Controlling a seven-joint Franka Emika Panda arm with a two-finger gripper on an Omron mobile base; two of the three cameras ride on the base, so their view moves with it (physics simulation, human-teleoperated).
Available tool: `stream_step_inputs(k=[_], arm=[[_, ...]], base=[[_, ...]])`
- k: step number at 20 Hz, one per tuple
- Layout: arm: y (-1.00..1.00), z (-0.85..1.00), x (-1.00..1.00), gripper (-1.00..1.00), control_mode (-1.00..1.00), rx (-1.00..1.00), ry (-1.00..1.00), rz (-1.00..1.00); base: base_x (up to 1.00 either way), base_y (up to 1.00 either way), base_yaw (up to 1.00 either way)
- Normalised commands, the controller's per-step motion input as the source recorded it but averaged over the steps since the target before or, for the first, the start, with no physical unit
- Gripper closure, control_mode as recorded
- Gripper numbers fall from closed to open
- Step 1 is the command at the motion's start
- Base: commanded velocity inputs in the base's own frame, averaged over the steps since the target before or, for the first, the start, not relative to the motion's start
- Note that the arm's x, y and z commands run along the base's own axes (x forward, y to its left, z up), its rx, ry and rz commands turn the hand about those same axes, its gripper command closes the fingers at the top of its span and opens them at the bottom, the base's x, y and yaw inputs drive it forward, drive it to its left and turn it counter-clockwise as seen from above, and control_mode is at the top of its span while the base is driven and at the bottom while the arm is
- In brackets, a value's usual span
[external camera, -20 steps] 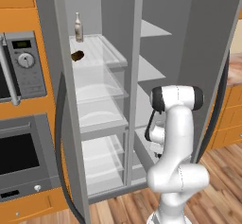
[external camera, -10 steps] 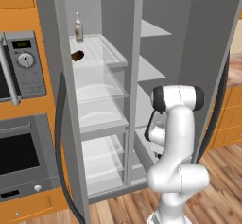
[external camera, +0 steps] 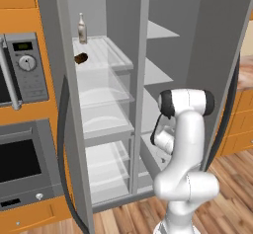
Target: Take the sweet potato and squash from the fridge shelf and place them in the freezer drawer to begin freezing them.
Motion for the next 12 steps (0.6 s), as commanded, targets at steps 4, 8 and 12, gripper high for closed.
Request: stream_step_inputs(k=[4, 8, 12], arm=[[0.02, 0.69, -0.66, -1.0, -1.0, 0.0, -0.08, 0.0], [0.06, 1.0, -0.53, -1.0, -1.0, 0.0, -0.02, 0.0], [0.08, 1.0, -0.12, -1.0, -1.0, 0.0, 0.0, 0.0]], base=[[0.0, 0.0, 0.0], [0.0, 0.0, 0.0], [0.0, 0.0, 0.0]])
